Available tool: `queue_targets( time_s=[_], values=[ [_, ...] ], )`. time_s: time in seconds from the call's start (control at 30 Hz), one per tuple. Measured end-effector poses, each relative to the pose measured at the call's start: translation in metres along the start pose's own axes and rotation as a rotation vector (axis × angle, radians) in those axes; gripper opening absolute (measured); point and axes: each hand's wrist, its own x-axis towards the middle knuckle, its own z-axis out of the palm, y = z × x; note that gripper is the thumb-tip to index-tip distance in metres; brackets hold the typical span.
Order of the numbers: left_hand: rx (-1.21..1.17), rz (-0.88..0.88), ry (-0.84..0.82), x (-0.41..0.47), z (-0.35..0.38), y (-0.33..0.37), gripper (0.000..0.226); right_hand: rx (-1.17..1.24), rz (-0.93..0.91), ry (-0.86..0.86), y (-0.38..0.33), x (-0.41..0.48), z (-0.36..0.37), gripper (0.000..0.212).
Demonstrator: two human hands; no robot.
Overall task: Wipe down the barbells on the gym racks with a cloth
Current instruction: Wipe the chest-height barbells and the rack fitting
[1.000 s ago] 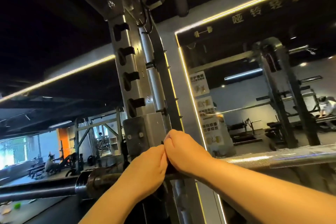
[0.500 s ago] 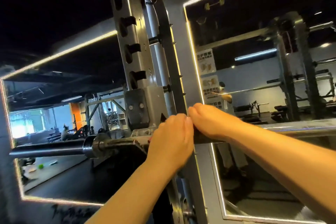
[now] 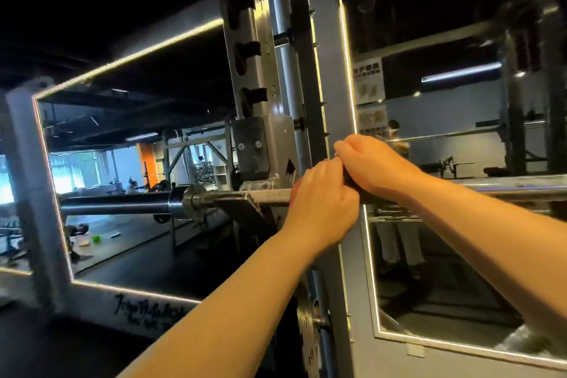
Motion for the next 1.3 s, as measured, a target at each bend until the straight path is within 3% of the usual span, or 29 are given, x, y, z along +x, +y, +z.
queue_targets(
  time_s=[0.07,0.23,0.37,0.43,0.53,0.63,0.73,0.8,0.87,1.03,1.2,1.3],
  values=[
    [-0.089,-0.01,-0.095,-0.005,-0.013,-0.011,0.027,-0.057,-0.081,-0.051,-0.002,-0.005,-0.001,0.033],
    [0.007,-0.052,0.02,-0.021,-0.028,-0.039,0.037,-0.249,-0.279,-0.33,-0.009,-0.022,-0.003,0.039],
    [-0.288,-0.091,-0.13,-0.018,-0.035,-0.03,0.067,-0.251,-0.29,-0.207,0.001,-0.031,-0.011,0.029],
    [-0.446,-0.164,-0.085,-0.011,-0.038,-0.026,0.054,-0.261,-0.297,-0.191,0.005,-0.033,-0.021,0.022],
    [-0.244,-0.168,-0.029,0.002,-0.036,-0.033,0.027,-0.311,-0.251,-0.172,0.01,-0.035,-0.046,0.022],
    [0.105,-0.072,-0.133,0.01,-0.027,-0.045,0.026,-0.31,-0.197,-0.127,0.008,-0.034,-0.053,0.022],
    [0.427,0.074,-0.148,0.011,-0.015,-0.053,0.02,-0.178,-0.246,-0.248,-0.002,-0.04,-0.029,0.035],
    [0.356,0.118,-0.091,0.006,-0.015,-0.057,0.022,-0.309,-0.345,-0.282,0.001,-0.044,-0.014,0.045],
    [0.319,0.129,-0.056,0.002,-0.017,-0.061,0.026,-0.391,-0.449,-0.239,0.01,-0.047,-0.018,0.038],
    [0.506,0.102,0.004,0.005,-0.01,-0.058,0.024,-0.476,-0.47,-0.258,0.021,-0.055,-0.052,0.023],
    [0.492,0.037,0.059,0.004,-0.006,-0.059,0.026,-0.76,-0.439,-0.145,0.002,-0.053,-0.008,0.054],
    [0.525,0.039,0.038,0.003,-0.008,-0.055,0.032,-0.866,-0.34,-0.206,-0.005,-0.05,-0.009,0.062]
  ],
)
